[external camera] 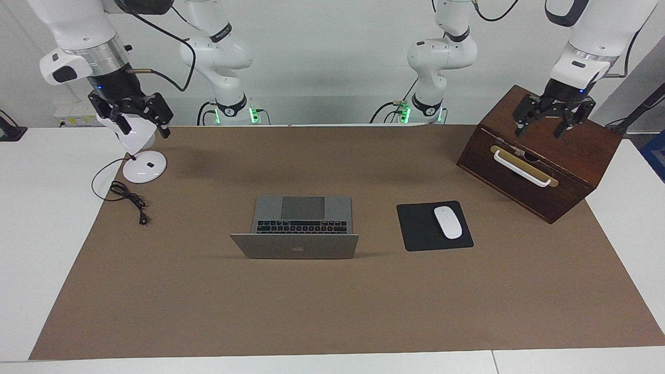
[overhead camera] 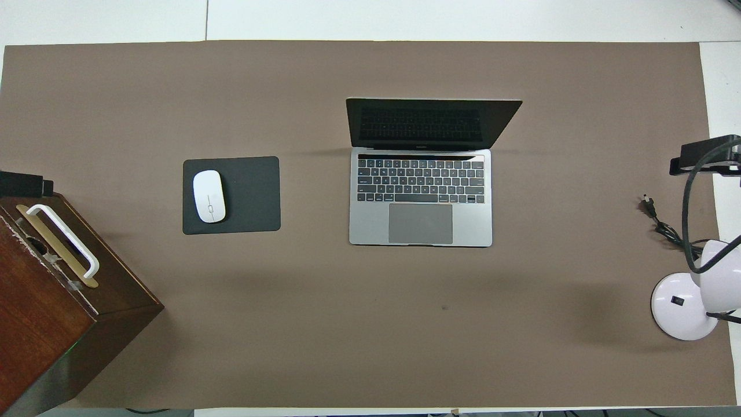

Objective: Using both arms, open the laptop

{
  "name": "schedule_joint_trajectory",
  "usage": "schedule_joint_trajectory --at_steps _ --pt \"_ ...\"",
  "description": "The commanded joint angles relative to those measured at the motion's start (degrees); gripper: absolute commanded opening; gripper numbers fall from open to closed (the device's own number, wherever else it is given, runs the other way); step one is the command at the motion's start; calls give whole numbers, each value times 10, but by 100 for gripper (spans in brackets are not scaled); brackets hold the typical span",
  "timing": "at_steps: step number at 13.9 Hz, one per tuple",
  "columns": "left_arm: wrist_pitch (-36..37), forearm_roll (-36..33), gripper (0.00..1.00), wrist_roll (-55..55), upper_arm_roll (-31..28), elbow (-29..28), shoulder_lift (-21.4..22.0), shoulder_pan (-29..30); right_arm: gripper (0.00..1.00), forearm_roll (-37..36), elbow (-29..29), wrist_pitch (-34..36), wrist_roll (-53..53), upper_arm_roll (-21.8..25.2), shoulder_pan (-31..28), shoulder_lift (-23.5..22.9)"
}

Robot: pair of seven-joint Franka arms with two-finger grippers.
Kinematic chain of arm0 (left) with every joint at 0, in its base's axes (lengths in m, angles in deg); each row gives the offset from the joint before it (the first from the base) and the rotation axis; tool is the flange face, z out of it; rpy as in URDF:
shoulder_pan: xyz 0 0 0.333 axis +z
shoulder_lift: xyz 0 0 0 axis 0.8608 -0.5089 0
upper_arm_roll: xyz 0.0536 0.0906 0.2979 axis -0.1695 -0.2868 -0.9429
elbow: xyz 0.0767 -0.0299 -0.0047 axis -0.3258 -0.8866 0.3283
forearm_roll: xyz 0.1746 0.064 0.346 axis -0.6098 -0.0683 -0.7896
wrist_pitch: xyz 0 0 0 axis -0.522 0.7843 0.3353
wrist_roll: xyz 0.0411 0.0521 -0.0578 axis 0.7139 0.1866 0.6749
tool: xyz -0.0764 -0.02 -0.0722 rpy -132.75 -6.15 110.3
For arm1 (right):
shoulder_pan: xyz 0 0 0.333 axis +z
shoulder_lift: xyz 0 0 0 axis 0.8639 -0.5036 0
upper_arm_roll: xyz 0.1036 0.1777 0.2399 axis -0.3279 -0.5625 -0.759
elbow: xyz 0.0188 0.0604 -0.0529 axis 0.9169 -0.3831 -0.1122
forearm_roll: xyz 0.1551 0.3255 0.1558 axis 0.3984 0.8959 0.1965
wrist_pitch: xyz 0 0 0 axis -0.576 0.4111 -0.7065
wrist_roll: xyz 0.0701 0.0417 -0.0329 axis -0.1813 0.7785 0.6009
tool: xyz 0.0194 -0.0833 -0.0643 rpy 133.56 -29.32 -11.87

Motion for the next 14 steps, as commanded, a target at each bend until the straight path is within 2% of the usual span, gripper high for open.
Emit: schedule_joint_trajectory --at_steps 1,14 --pt "-12 -14 100 6 10 -23 22 4 100 -19 12 14 12 -14 -14 -6" --pt "3 -14 100 6 6 -23 24 10 100 -18 12 49 13 -21 -15 -2"
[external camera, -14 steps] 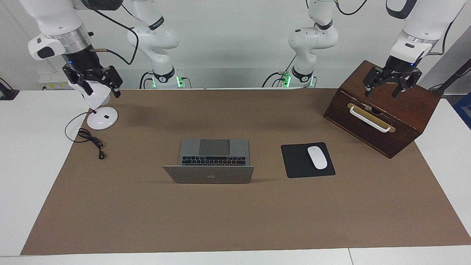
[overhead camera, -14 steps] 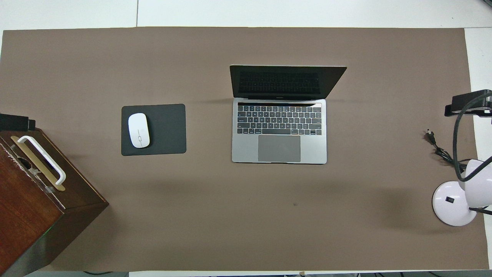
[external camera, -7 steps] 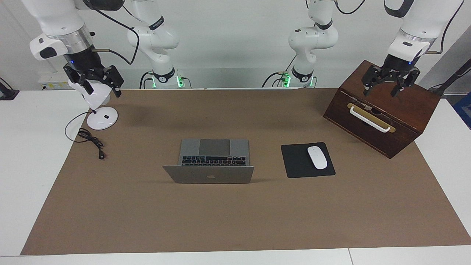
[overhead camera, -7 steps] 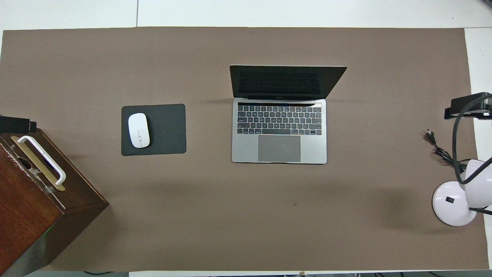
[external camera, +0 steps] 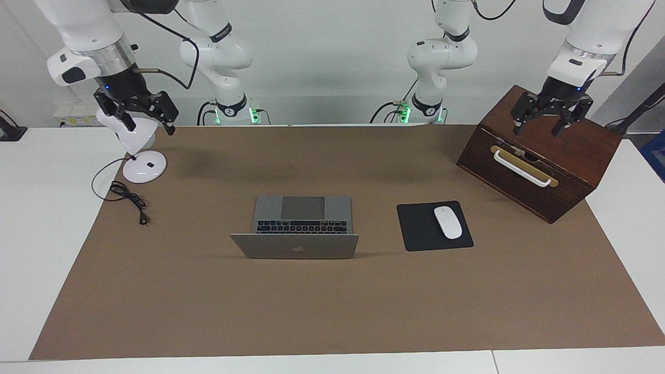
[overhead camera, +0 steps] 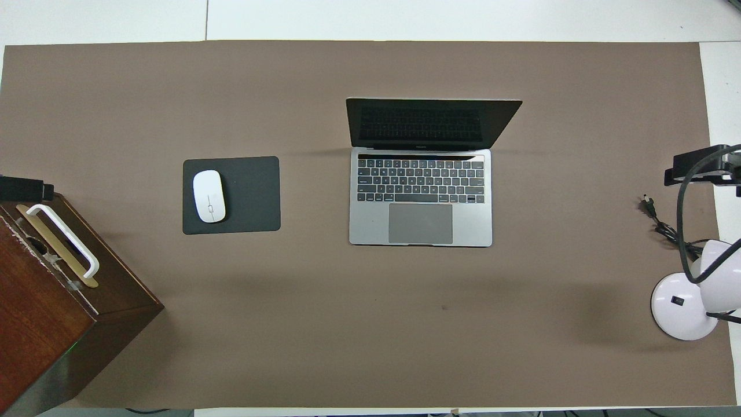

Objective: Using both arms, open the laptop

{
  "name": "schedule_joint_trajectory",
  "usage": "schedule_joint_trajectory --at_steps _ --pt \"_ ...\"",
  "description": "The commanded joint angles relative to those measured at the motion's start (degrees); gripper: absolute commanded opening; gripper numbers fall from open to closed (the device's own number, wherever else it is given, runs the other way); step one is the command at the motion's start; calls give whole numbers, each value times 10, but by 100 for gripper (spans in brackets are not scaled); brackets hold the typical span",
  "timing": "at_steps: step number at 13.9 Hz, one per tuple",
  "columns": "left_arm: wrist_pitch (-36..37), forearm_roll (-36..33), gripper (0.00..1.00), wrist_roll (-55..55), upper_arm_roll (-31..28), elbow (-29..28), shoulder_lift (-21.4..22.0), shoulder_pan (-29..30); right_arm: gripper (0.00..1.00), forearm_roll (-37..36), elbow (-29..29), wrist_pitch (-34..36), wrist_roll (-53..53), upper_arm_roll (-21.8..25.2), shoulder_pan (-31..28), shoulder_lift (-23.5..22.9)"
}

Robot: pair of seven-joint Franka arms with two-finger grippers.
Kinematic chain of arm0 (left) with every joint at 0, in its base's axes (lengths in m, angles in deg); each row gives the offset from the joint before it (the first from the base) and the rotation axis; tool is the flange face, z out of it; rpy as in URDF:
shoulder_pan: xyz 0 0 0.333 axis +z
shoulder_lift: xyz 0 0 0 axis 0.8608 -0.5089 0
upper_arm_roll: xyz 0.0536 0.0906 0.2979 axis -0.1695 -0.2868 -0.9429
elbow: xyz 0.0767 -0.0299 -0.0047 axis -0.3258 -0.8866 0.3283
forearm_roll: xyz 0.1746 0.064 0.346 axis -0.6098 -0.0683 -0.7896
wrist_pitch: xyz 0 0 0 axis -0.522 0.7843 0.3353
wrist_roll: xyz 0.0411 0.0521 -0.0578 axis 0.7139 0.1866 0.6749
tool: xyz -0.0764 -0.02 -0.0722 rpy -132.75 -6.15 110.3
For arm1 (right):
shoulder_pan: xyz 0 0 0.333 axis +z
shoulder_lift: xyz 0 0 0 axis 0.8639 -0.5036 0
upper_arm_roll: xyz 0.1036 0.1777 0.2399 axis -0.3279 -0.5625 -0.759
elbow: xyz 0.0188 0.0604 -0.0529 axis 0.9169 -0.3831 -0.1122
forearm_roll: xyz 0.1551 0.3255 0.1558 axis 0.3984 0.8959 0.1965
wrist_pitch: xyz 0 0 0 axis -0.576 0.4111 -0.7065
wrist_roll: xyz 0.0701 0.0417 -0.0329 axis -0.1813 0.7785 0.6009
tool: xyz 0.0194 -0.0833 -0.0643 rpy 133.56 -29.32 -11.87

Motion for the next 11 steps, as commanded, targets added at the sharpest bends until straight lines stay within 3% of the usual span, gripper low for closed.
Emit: schedule_joint_trajectory --at_steps 1,11 --pt "2 -14 100 5 5 -17 16 9 100 -12 9 19 12 -12 -15 -2" --pt "10 -14 100 7 3 -18 17 10 100 -41 9 30 18 -13 -18 -2"
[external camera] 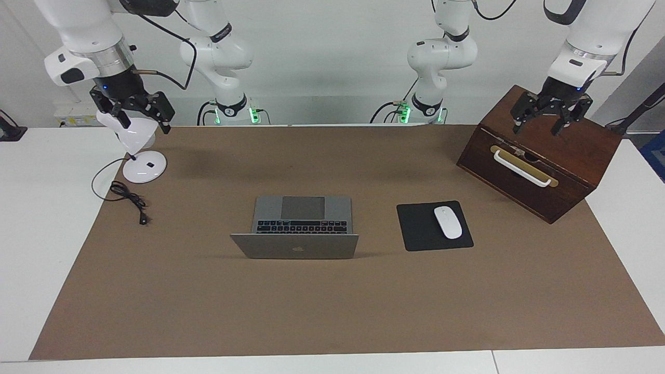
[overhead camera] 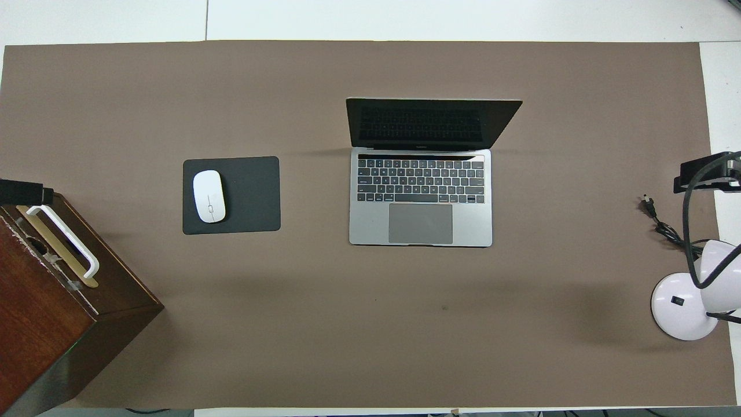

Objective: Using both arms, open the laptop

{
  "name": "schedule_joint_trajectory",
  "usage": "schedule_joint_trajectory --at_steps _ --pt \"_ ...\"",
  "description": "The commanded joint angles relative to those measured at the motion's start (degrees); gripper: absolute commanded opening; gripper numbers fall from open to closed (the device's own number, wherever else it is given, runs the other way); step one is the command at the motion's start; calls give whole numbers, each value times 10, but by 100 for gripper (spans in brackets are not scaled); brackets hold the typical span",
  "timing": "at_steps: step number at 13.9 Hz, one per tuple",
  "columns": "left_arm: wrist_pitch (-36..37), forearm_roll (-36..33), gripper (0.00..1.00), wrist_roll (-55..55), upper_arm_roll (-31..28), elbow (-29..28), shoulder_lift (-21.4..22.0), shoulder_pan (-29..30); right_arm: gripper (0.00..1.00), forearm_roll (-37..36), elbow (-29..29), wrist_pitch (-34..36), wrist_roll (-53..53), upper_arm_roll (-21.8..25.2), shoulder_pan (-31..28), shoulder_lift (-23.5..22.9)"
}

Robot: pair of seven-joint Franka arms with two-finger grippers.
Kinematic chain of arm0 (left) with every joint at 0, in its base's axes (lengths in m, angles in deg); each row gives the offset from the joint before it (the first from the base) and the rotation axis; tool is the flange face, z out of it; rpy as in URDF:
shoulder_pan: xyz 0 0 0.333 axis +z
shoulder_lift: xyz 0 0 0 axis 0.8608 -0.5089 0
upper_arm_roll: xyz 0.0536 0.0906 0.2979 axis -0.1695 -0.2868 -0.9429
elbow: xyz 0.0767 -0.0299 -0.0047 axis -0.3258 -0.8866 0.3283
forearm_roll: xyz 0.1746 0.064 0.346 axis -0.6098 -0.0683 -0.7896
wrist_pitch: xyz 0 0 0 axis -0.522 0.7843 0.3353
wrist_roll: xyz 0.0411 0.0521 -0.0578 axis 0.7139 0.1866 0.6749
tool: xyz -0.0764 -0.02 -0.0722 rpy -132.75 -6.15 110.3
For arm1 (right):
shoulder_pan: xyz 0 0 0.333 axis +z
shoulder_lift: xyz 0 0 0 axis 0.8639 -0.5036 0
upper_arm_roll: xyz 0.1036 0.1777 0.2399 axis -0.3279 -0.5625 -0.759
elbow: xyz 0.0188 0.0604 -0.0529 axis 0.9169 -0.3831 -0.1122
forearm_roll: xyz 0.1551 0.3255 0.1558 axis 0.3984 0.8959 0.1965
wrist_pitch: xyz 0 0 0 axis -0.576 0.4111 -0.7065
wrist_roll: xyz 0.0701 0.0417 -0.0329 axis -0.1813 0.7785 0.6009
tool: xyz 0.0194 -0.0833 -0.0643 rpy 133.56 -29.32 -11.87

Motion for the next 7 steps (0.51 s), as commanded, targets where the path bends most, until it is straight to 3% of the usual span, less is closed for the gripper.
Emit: schedule_joint_trajectory --at_steps 1,7 --pt "1 -14 100 7 5 -17 17 9 100 -12 9 13 15 -13 -17 -2" --pt "-6 -14 100 7 5 -17 17 9 100 -11 9 13 15 -13 -17 -2"
